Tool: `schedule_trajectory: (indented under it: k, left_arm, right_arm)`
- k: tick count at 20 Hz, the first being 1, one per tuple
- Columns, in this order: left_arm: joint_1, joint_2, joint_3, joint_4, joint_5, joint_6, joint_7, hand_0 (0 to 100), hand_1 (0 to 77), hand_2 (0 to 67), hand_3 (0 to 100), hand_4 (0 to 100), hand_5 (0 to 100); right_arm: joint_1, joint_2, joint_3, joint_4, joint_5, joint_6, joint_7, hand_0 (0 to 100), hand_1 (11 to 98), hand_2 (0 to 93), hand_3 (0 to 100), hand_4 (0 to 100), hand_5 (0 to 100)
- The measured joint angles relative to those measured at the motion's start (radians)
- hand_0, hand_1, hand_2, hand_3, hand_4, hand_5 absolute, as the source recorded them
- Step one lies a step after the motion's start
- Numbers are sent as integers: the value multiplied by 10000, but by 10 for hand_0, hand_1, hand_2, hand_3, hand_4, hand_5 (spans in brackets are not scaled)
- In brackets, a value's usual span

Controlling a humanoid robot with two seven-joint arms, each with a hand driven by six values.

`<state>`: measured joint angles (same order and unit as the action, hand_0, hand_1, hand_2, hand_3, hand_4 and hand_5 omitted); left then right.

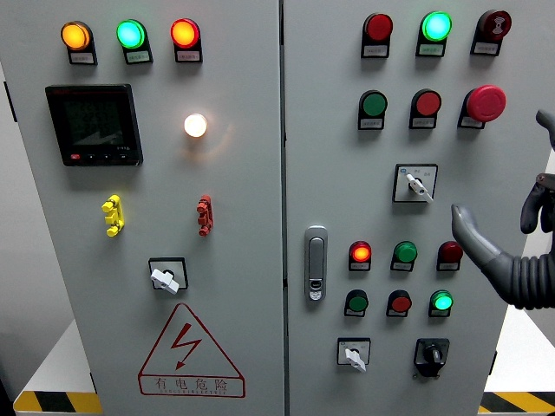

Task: Rotate and turn off gray switch
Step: 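Move the right hand toward the white-knobbed rotary switch below the buttons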

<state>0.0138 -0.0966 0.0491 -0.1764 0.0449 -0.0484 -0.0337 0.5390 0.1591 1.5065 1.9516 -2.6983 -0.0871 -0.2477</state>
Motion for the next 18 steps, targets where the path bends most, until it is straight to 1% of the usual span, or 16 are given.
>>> schedule_trajectory:
  k: [2,4,6,8,10,13,16,18]
  left_arm:
    - [0,0,0,0,0,3,0,0,0,104,212,130,129]
    - [0,0,0,0,0,8,0,0,0,105,212,130,129]
    - [0,0,0,0,0,9,0,0,0,105,212,130,129]
    - [0,0,0,0,0,9,0,0,0,105,212,130,129]
    - [0,0,0,0,5,9,0,0,0,105,212,130,129]
    - [-1,0,0,0,5,10,0,0,0,105,212,130,129]
    - [0,0,0,0,5,9,0,0,0,105,212,130,129]
    - [-1,0,0,0,5,0,0,0,0,105,212,130,129]
  right_arm:
    - [20,3,-14,-36,9,-43,-6,184,471,247,962,1000,1000]
    - [50,5,-50,-117,22,-71,-38,142,458,310,962,1000,1000]
    - [129,5,-67,-236,56,-78,-243,95,445,396,961,1000,1000]
    - [334,5,-77,-407,92,-83,-510,53,446,424,958,1000,1000]
    - [495,6,-76,-612,104,-85,-624,0,444,465,960,1000,1000]
    - [614,6,-27,-959,116,-178,-651,0,435,503,959,1000,1000]
    - [678,6,29,-1372,288,-496,-667,0,438,540,958,1000,1000]
    - [734,5,42,-1605,400,-579,-668,0,438,551,960,1000,1000]
